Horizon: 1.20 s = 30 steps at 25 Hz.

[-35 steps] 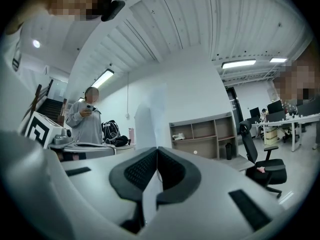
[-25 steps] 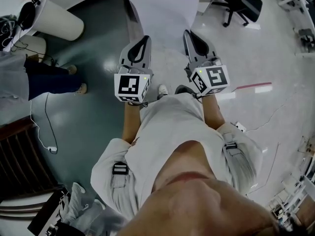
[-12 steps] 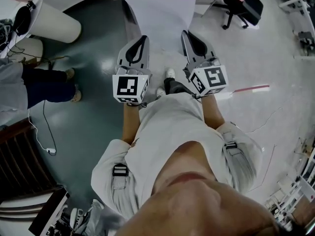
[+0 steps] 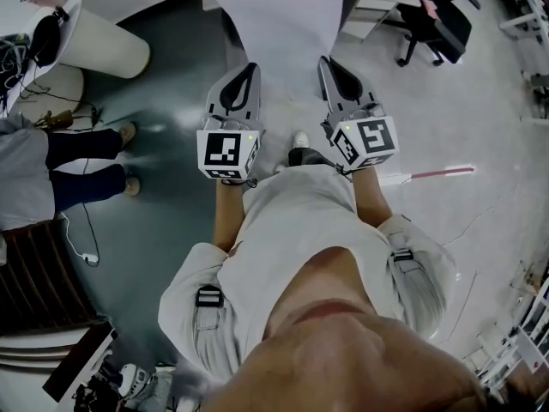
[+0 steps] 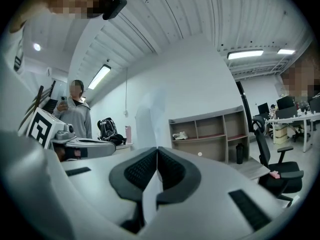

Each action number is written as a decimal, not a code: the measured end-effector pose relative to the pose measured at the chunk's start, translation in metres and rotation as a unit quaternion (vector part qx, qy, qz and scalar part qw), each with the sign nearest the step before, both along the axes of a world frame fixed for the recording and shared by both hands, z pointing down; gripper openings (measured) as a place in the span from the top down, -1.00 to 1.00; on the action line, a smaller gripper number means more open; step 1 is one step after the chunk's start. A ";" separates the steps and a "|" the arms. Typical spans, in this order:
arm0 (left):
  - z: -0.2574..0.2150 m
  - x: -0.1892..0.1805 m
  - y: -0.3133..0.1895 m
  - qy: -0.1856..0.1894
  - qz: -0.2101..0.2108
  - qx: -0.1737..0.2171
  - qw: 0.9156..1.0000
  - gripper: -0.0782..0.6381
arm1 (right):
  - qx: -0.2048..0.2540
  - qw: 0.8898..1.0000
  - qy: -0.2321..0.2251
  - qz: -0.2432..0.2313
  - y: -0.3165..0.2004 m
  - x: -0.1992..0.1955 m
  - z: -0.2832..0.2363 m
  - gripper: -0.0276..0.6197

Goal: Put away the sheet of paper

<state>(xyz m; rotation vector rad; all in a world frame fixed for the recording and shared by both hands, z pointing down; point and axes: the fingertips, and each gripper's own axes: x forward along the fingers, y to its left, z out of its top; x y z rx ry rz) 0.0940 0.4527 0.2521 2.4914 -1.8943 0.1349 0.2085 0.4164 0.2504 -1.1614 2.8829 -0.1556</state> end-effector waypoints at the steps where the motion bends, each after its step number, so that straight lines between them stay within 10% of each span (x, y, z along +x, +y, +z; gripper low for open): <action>1: -0.001 0.001 -0.006 -0.002 -0.002 0.000 1.000 0.72 | -0.002 1.000 -0.001 -0.002 -0.006 0.001 0.001 0.85; 30: 0.008 -0.030 -0.136 -0.005 -0.035 -0.011 0.999 0.72 | -0.007 0.999 0.003 -0.049 -0.142 -0.039 0.005 0.85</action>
